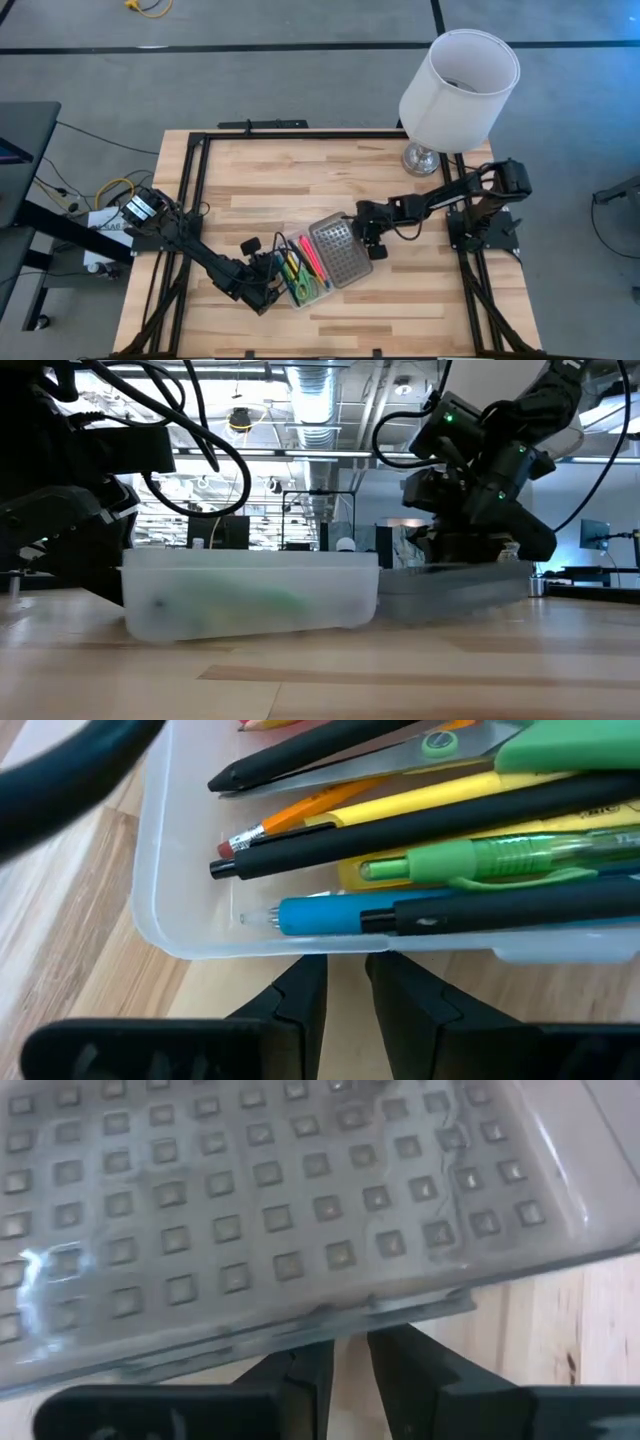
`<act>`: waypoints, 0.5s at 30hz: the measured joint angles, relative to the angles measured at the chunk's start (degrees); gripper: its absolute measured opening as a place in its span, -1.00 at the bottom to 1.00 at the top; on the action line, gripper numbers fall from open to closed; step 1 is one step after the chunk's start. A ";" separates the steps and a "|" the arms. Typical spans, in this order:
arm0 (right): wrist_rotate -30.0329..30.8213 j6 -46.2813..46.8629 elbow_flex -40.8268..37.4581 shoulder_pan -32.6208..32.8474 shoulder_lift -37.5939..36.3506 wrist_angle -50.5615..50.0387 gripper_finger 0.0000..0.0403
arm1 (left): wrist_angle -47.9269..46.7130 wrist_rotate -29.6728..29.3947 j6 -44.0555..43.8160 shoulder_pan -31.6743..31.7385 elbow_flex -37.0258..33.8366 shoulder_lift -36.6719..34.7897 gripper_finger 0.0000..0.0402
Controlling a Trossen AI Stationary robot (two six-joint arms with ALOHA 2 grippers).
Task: Pick & place school supplies into a supply box
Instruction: Close the black supply box
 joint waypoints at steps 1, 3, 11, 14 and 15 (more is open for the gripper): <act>-0.14 0.04 -0.02 0.00 -0.10 0.56 -0.67 | 0.00 0.02 0.01 0.00 0.00 -0.02 -0.62; -0.52 0.02 -0.10 0.00 -0.82 1.33 -0.67 | 0.00 0.06 0.01 0.00 0.00 -0.02 -0.62; -0.96 0.01 -0.24 1.23 -3.77 2.26 -0.67 | 0.00 0.02 0.01 -0.02 0.02 -0.02 -0.62; -0.92 0.19 0.07 2.03 -4.02 3.49 -0.67 | 0.02 0.01 0.04 -0.02 0.02 -0.02 -0.62; -0.70 0.18 0.12 2.21 -4.03 3.09 -0.67 | 0.02 0.01 0.04 -0.02 0.02 -0.02 -0.62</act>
